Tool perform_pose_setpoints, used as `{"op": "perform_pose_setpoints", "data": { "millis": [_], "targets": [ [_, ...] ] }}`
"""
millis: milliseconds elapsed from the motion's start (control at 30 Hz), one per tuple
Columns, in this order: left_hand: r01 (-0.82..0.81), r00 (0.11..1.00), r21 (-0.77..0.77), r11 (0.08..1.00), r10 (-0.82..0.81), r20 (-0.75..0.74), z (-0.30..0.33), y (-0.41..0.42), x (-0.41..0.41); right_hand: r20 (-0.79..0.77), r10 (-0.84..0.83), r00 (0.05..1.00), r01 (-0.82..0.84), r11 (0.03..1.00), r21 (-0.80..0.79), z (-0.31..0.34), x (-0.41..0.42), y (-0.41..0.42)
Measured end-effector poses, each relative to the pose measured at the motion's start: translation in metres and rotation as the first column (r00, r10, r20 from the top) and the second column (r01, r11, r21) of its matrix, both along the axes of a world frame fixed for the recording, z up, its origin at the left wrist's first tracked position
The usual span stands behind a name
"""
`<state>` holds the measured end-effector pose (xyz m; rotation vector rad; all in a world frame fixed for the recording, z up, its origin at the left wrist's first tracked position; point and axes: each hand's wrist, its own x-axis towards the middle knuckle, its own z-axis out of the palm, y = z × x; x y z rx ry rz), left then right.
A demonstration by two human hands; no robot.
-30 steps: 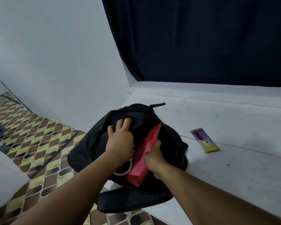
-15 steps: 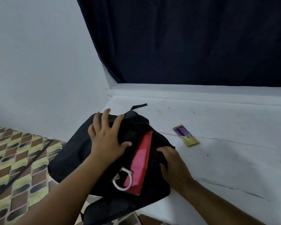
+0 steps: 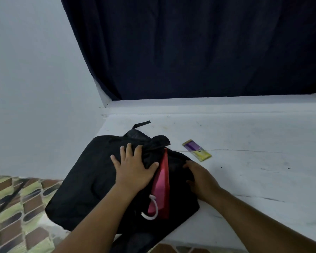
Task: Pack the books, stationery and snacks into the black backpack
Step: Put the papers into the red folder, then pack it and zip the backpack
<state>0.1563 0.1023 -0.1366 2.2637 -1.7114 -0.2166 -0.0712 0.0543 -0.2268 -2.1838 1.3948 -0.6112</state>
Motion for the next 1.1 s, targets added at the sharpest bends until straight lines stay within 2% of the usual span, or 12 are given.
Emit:
{"op": "perform_pose_setpoints", "data": {
  "millis": [100, 167, 233, 300, 367, 433, 533, 600, 700, 833, 967, 1100],
  "targets": [
    [0.119, 0.986, -0.056, 0.991, -0.125, -0.11, -0.001, -0.003, -0.013, 0.16, 0.017, 0.987, -0.006, 0.998, -0.07, 0.002, -0.012, -0.004],
    [0.167, 0.961, -0.131, 0.977, -0.191, -0.2, 0.0, -0.001, -0.025, 0.282, -0.042, 0.958, 0.072, 0.993, -0.095, 0.006, -0.017, -0.007],
    [0.185, 0.967, -0.172, 0.968, -0.21, -0.142, 0.0, 0.002, -0.039, 0.336, -0.169, 0.927, 0.215, 0.971, -0.107, 0.011, -0.021, -0.014],
    [0.195, 0.968, -0.174, 0.965, -0.218, -0.126, -0.003, -0.001, -0.055, 0.305, -0.266, 0.915, 0.305, 0.948, -0.089, 0.007, -0.027, -0.031],
    [0.203, 0.955, -0.144, 0.968, -0.229, -0.19, -0.007, -0.008, -0.068, 0.22, -0.252, 0.942, 0.271, 0.961, -0.057, 0.002, -0.031, -0.049],
    [0.206, 0.953, -0.075, 0.976, -0.217, -0.211, -0.01, -0.014, -0.079, 0.024, -0.151, 0.988, 0.153, 0.986, -0.067, -0.004, -0.032, -0.066],
    [0.211, 0.955, 0.018, 0.977, -0.203, -0.215, -0.02, -0.023, -0.091, -0.319, -0.047, 0.947, 0.041, 0.999, -0.025, -0.008, -0.036, -0.076],
    [0.204, 0.965, 0.081, 0.976, -0.187, -0.184, -0.027, -0.025, -0.098, -0.361, -0.055, 0.931, 0.043, 0.998, -0.04, -0.012, -0.041, -0.083],
    [0.167, 0.981, 0.131, 0.977, -0.151, -0.124, -0.034, -0.023, -0.106, -0.248, -0.048, 0.968, 0.035, 0.998, -0.057, -0.012, -0.048, -0.095],
    [0.048, 0.994, 0.003, 0.999, -0.048, -0.094, -0.029, -0.015, -0.108, 0.064, -0.066, 0.996, 0.069, 0.996, -0.048, 0.001, -0.053, -0.105],
    [-0.046, 0.995, -0.118, 0.992, 0.035, -0.095, -0.011, -0.01, -0.101, 0.415, -0.178, 0.892, 0.11, 0.977, 0.182, 0.038, -0.036, -0.092],
    [-0.121, 0.974, -0.282, 0.952, 0.059, -0.219, 0.007, -0.004, -0.079, 0.592, -0.1, 0.8, -0.103, 0.948, 0.3, 0.062, -0.007, -0.066]
  ]
}}
